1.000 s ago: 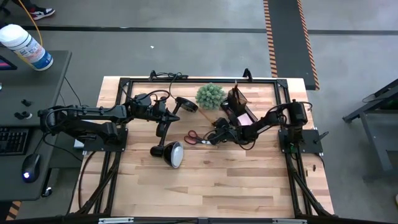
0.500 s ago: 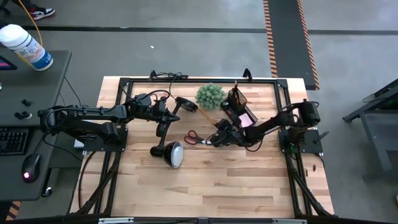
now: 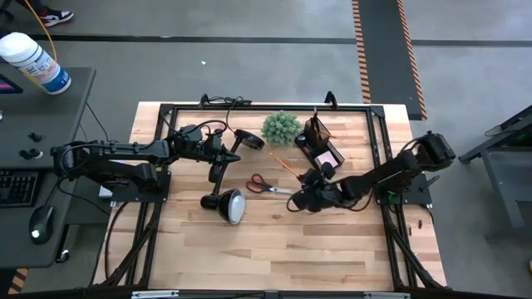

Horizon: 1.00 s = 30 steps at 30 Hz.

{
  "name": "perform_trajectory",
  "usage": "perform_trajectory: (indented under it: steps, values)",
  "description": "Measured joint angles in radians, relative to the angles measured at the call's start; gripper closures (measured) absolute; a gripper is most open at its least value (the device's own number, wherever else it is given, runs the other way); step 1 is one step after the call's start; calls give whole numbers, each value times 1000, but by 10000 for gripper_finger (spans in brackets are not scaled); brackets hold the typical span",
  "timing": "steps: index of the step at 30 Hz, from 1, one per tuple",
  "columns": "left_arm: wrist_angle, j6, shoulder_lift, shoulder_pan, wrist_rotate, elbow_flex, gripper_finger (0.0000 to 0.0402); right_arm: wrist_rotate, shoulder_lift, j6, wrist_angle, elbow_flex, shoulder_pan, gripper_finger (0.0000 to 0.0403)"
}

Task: Pick and place office supplies into organizer
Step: Put the pencil into the top left section of the desk organizer

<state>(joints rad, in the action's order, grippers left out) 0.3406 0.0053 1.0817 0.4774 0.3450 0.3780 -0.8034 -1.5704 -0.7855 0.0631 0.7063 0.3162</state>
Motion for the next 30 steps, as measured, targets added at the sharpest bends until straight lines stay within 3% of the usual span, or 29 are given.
perform_trajectory:
  steps: [13, 23, 30]
  values:
    - [0, -13, 0, 0, 1, 0, 399, -60, 62, -56, 52, 0, 153, 393]
    - [1, -59, 0, 0, 2, 0, 399, -202, 62, -63, 94, 4, 198, 393]
    - [2, -64, 0, 0, 2, 0, 399, -236, 61, -60, 350, 155, 197, 393]
